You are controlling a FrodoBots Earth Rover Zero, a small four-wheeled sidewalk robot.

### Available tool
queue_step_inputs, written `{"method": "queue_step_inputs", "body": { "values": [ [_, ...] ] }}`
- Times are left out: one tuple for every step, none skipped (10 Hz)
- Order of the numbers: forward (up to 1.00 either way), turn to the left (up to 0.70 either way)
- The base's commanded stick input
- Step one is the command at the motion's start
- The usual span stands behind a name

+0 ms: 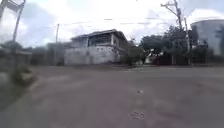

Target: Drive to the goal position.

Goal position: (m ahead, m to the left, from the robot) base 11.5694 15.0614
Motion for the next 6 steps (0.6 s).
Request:
{"method": "queue_step_inputs", "body": {
  "values": [
    [1.00, 0.00],
    [1.00, 0.00],
    [1.00, 0.00],
    [1.00, 0.00],
    [1.00, 0.00],
    [1.00, 0.00]
  ]
}}
